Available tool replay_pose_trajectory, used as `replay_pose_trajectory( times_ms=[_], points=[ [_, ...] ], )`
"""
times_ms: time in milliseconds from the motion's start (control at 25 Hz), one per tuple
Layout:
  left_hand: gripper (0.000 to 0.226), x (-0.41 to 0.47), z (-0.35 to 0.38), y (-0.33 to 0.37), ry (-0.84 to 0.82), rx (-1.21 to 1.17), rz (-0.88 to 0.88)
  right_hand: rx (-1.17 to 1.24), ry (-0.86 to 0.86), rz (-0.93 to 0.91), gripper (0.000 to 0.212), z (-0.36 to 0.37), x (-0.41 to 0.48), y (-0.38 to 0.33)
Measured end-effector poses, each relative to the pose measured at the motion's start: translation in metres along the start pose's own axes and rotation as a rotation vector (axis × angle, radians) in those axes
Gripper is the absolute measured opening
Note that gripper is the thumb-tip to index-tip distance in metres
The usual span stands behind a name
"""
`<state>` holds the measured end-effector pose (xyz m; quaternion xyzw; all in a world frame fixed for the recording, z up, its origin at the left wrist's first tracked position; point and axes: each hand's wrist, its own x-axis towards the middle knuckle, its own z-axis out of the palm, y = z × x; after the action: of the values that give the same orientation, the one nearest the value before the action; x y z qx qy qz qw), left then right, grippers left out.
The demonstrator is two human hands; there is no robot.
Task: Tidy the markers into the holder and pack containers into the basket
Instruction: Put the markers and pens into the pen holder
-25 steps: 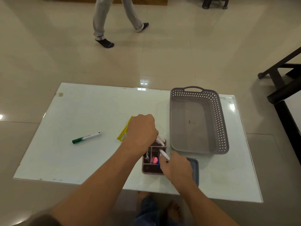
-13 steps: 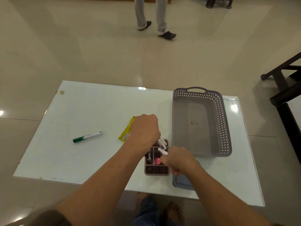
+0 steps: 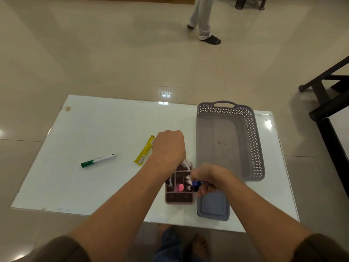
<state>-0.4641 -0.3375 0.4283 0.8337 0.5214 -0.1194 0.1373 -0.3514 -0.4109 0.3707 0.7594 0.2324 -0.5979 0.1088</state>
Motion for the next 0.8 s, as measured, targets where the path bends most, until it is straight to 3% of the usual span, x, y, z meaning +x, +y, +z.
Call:
replay_pose_trajectory(
  times_ms=[160, 360, 520, 600, 680, 800],
  points=[
    [0.017, -0.012, 0.004, -0.003, 0.015, 0.006, 0.006, 0.033, 0.086, -0.043, 0.017, 0.009, 0.007, 0.006],
    [0.013, -0.023, 0.009, 0.002, -0.005, 0.003, 0.015, 0.059, 0.129, -0.005, 0.040, 0.013, 0.004, 0.024],
    [0.015, -0.031, 0.004, 0.004, -0.001, 0.035, 0.005, 0.187, 0.219, -0.048, 0.033, 0.013, -0.004, 0.046],
    [0.020, -0.035, -0.003, 0.003, 0.004, 0.027, 0.005, 0.155, 0.353, -0.127, 0.031, 0.010, -0.010, 0.059],
    [0.020, -0.038, -0.007, 0.003, 0.013, 0.012, 0.013, -0.034, 0.566, -0.260, 0.040, 0.007, -0.020, 0.064],
    [0.016, -0.041, -0.012, 0.012, 0.046, -0.011, 0.058, -0.141, 0.670, -0.628, 0.051, 0.005, -0.033, 0.052]
  ],
)
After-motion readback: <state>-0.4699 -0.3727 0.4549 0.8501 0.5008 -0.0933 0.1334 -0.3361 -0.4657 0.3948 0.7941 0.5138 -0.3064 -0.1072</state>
